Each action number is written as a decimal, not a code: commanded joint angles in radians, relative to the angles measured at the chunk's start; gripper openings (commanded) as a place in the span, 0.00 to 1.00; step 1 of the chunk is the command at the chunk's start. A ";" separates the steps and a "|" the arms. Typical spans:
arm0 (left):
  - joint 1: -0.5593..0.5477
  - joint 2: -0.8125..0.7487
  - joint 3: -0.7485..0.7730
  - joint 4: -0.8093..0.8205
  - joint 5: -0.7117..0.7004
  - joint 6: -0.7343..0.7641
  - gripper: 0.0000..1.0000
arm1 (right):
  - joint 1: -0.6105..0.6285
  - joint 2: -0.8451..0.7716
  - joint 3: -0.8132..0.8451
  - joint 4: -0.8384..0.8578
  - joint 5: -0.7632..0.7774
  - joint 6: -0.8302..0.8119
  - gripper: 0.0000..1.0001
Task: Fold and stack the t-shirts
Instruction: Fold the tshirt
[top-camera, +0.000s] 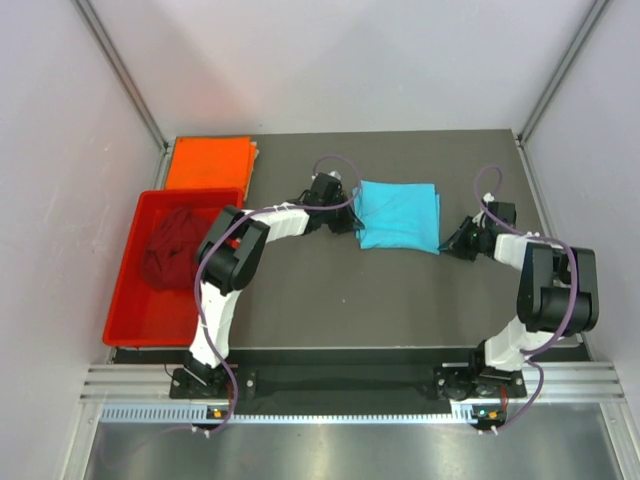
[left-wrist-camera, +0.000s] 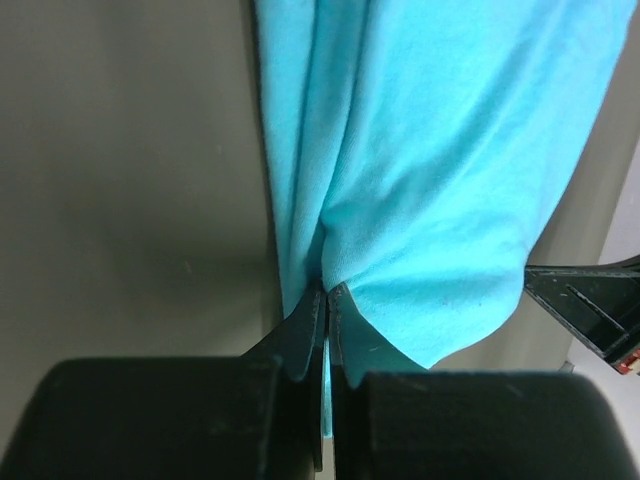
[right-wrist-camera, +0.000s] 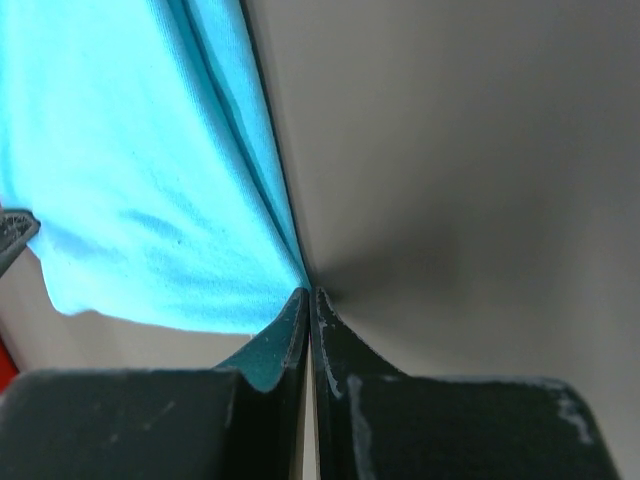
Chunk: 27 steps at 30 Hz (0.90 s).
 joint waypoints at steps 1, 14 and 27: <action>0.012 -0.069 -0.021 -0.080 -0.056 0.039 0.00 | -0.007 -0.054 -0.050 -0.055 0.026 -0.031 0.00; 0.044 -0.063 0.139 -0.206 -0.079 0.146 0.47 | 0.002 -0.126 -0.045 -0.096 -0.015 -0.042 0.32; 0.088 0.201 0.390 -0.159 0.071 0.203 0.70 | 0.020 -0.160 -0.031 -0.105 -0.018 -0.042 0.57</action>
